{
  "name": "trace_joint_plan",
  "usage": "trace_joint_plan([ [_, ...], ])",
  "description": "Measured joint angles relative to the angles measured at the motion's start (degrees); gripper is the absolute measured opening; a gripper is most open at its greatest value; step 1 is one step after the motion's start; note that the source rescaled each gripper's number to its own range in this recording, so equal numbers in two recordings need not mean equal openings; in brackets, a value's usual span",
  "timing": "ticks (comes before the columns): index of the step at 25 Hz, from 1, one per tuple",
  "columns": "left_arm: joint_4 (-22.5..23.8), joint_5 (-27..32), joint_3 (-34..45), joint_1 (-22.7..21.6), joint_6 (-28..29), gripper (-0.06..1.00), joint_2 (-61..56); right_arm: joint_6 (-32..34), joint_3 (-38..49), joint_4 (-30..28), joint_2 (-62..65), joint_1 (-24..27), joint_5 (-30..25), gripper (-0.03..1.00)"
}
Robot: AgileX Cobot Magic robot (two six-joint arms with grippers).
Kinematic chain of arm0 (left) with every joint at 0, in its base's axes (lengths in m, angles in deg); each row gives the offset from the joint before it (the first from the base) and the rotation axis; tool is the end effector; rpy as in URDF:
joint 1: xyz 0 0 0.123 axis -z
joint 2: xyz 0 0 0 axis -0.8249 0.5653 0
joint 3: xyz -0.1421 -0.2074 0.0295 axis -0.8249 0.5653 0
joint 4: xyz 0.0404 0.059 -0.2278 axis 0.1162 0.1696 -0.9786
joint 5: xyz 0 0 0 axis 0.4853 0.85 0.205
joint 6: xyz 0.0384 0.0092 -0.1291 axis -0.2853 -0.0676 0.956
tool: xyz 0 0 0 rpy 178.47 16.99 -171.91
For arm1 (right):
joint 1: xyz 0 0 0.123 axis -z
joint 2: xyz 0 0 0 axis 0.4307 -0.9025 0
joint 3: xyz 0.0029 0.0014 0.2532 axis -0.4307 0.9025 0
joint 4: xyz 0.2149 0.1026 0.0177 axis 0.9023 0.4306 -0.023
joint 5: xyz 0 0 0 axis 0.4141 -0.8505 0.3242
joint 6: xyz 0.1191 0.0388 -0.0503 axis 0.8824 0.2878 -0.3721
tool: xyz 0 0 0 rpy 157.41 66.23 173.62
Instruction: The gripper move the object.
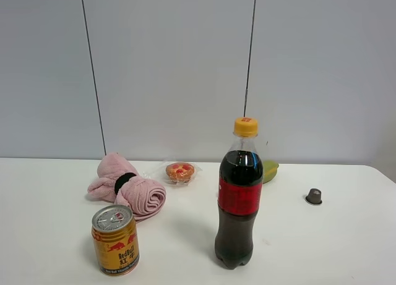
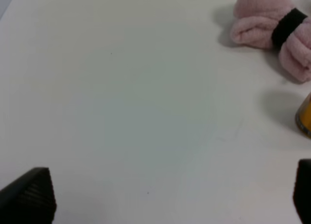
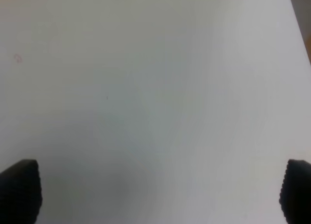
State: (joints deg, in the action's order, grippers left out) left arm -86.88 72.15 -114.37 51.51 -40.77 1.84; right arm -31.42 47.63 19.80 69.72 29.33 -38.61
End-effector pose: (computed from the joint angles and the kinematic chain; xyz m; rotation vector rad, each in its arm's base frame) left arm 0.0537 0.0008 0.2539 -0.0452 2.0299 0.0296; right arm 0.0815 -0.0036 0.2336 0.0497 2.2616 -0.0291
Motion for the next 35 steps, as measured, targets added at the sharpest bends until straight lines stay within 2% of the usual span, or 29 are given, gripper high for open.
trace_joint_plan([
  [7,0.0,0.0,0.0,0.0,0.0,1.0,0.0,0.38,0.0,0.0,0.45,0.0,0.0,0.99],
  [23,0.0,0.0,0.0,0.0,0.0,1.0,0.0,1.37,0.0,-0.33,12.28,0.0,-0.25,0.99],
  [35,-0.05,0.0,0.0,0.0,0.0,1.0,0.17,1.37,0.0,-0.33,12.33,0.0,-0.25,0.99],
])
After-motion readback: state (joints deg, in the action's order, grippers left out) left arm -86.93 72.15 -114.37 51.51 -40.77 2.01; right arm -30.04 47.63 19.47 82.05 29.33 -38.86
